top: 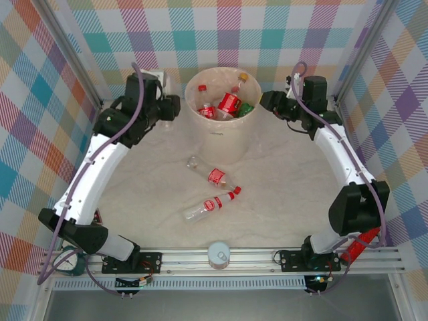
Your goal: Put the plastic bottles in the bin
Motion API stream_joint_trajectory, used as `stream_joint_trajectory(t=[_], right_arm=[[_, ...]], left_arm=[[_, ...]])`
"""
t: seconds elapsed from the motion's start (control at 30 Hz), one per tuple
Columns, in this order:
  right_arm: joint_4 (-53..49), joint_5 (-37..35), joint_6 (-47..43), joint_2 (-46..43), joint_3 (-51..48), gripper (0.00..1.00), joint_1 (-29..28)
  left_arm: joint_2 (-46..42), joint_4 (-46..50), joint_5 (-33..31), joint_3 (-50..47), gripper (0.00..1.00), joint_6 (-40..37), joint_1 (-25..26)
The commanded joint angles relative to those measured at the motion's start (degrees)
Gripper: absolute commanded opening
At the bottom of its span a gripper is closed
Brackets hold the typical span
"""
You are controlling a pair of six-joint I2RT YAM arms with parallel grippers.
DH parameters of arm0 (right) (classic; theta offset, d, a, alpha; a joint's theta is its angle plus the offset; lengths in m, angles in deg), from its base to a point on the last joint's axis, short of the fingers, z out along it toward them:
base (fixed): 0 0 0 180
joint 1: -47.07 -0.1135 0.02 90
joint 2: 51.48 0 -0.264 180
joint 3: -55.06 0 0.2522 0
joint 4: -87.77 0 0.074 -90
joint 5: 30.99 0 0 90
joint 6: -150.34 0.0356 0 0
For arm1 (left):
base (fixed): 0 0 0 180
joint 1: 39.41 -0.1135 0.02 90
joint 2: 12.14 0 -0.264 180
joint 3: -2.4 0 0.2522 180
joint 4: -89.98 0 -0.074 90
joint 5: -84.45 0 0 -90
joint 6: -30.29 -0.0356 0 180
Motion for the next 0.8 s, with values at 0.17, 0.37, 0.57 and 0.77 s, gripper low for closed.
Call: stream_joint_trajectory(t=[0.17,0.37,0.57,0.77], right_arm=[[-1.5,2.4,-1.4,2.4,3.9,0.44,-1.1],[-1.8,2.3,-1.6,2.7,3.6,0.43,-1.4],[-2.2,2.4,-1.7,2.8,4.0,0.43,-1.5],[-2.6,2.2,-1.9,2.8,4.5,0.43,-1.6]], left_arm=[[12.0,-5.5,11.1,15.9,0.5,-3.1,3.6],[24.0,-6.4,14.8,28.8,0.49,-1.9,6.6],[32.0,-10.0,20.4,33.0,0.48,1.1,7.5],[35.2,-6.7,23.8,32.4,0.48,-0.7,9.4]])
